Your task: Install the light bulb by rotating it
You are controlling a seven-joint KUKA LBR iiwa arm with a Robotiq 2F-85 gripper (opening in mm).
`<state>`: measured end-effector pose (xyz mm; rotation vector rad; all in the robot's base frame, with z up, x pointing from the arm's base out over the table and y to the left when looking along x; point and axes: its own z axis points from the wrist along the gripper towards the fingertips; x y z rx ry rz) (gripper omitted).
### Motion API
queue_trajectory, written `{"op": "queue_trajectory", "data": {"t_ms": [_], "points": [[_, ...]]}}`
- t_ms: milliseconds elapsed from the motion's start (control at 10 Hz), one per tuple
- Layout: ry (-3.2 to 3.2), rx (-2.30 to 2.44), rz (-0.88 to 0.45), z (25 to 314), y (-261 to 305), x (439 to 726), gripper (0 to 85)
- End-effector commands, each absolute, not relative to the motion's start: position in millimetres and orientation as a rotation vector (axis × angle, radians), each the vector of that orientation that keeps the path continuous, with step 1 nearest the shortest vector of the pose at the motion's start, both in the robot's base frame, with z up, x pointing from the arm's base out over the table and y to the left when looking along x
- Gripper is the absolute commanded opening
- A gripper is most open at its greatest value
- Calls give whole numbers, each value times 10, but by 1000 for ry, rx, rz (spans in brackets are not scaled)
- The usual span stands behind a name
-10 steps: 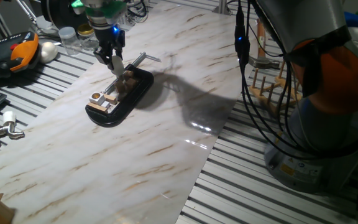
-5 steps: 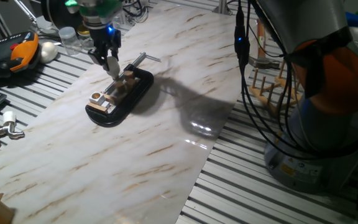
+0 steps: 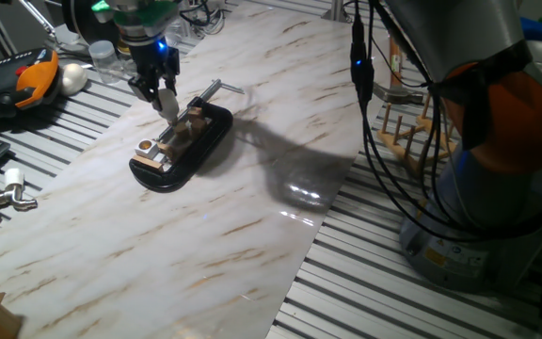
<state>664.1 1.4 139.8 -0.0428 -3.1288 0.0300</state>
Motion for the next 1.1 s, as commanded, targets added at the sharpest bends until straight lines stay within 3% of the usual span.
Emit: {"op": "queue_trajectory", "data": {"t_ms": [0,1000], "points": [[-3119,-38,29,1395,18,6639,0],[-3119,-35,5,1401,177,6535,0]]}}
